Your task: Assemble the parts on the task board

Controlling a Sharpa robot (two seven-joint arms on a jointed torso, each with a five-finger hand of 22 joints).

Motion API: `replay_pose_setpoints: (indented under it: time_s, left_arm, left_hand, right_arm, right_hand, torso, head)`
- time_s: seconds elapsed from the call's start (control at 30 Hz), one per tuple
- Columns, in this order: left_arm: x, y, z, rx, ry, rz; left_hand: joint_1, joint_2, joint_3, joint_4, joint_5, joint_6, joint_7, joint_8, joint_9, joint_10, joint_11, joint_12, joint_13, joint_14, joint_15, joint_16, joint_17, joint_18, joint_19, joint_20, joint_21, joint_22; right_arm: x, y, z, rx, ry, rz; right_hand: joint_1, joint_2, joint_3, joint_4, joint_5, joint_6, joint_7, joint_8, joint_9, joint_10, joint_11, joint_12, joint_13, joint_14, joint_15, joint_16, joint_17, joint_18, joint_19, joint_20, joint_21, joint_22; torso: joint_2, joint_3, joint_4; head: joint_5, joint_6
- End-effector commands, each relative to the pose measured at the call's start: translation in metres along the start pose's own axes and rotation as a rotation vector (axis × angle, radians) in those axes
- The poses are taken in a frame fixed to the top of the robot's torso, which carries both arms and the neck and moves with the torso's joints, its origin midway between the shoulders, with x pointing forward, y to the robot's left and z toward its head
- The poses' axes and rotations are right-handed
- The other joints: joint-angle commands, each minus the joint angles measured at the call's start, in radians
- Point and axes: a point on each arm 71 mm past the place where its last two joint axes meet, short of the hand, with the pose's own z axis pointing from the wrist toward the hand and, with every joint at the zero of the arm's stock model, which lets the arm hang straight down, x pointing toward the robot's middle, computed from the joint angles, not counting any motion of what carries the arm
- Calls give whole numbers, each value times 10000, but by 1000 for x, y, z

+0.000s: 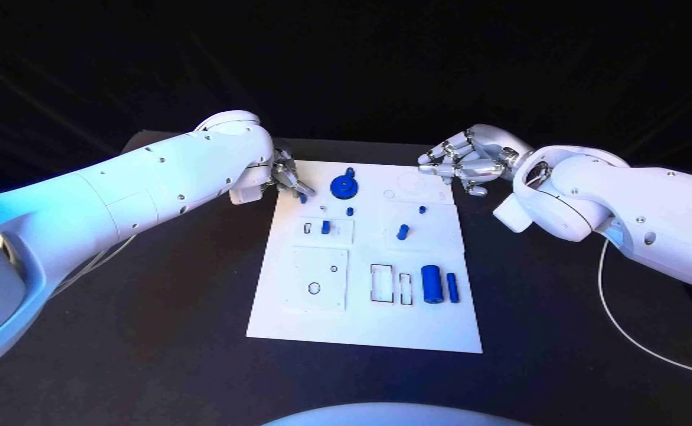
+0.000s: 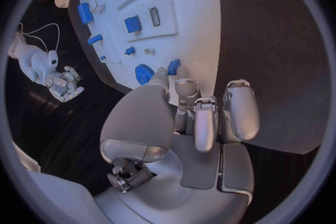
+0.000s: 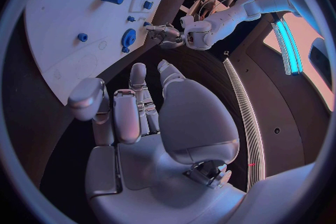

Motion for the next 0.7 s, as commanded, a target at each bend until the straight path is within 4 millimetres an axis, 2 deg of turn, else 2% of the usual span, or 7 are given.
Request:
replay_pose_setpoints:
  time_s: [0.03, 0.1, 0.17, 0.27, 0.43, 0.53, 0.7]
  left_arm:
    - [1, -2, 0, 117, 132, -121]
    - [1, -3, 0, 172, 117, -182]
    - [1, -3, 0, 233, 114, -241]
    - [1, -3, 0, 320, 125, -345]
    - [1, -2, -2, 509, 156, -537]
    - [2, -1, -6, 731, 270, -673]
    - [5, -1, -15, 1109, 189, -817]
  left_hand:
    - [560, 163, 368, -239, 84, -112, -74, 38, 6, 12, -48, -14, -52, 1037, -112, 24, 2631, -31, 31, -49, 7, 13]
    - [1395, 383, 1086, -662, 154, -301, -93, -66, -39, -102, -81, -147, -152, 1037, -162, 24, 2631, -22, 19, -98, -17, 0]
    - [1818, 304, 1851, -878, 182, -419, -23, -132, -69, -190, -39, -288, -262, 1037, -137, 24, 2631, -27, 11, -109, -30, 2]
    - [1595, -502, 3778, -812, 157, -433, 117, -73, -34, -154, 14, -440, -448, 1037, -24, 24, 2631, -21, 3, -41, -55, 24]
    - [999, -1286, 5768, -996, 143, -446, 101, 140, 115, -81, 38, -467, -560, 1037, -2, 24, 2631, -23, 9, -2, -69, 64]
    - [646, -1548, 6437, -1160, 175, -452, 130, 251, 194, -55, 50, -474, -612, 1037, -14, 24, 2631, -27, 12, 13, -76, 81]
    - [324, -1686, 6972, -1394, 172, -470, 96, 351, 268, -21, 59, -479, -666, 1037, -23, 24, 2631, -36, 35, 19, -54, 134]
  right_arm:
    - [2, 1, 0, -71, 175, -7]
    - [2, 1, 0, -71, 180, -7]
    - [2, 1, 0, -71, 187, -7]
    - [2, 1, 0, -64, 205, -8]
    - [2, 0, 0, -56, 230, -9]
    - [2, 0, 0, -53, 235, -9]
    - [2, 0, 0, -48, 227, -9]
  right_hand:
    - [9, 75, -44, 4, 37, 0, 20, 60, -5, -76, 10, -47, -10, 240, 6, -63, -30, 198, -95, -1, -44, -14]
    - [9, 75, -44, 4, 37, 0, 20, 60, -5, -76, 10, -47, -10, 240, 6, -63, -30, 198, -95, -1, -44, -14]
    - [9, 75, -44, 4, 37, 0, 20, 60, -5, -76, 10, -47, -10, 240, 6, -63, -30, 198, -95, -1, -44, -14]
    - [9, 75, -44, 4, 37, 0, 20, 60, -5, -76, 10, -47, -10, 240, 6, -63, -30, 198, -95, -1, -44, -14]
    - [9, 76, -44, 4, 37, 0, 20, 60, -5, -76, 10, -47, -10, 240, 6, -65, -32, 198, -96, -1, -44, -15]
    - [16, 78, -48, 4, 41, 0, 20, 62, -4, -78, 10, -47, -14, 233, 6, -87, -61, 200, -100, -1, -51, -24]
    - [21, 81, -49, 3, 46, -1, 19, 63, -4, -79, 10, -47, -16, 228, 6, -102, -81, 202, -105, -1, -59, -36]
  torso:
    - [-1, 5, 1]
    - [-3, 6, 3]
    - [-3, 7, 3]
    - [-4, 11, 1]
    - [-11, 11, 0]
    - [-13, 17, 14]
    - [-38, 9, 38]
  head:
    - [0, -2]
    - [-1, -7]
    - [3, -14]
    - [12, -34]
    - [34, -29]
    - [9, -21]
    - [16, -54]
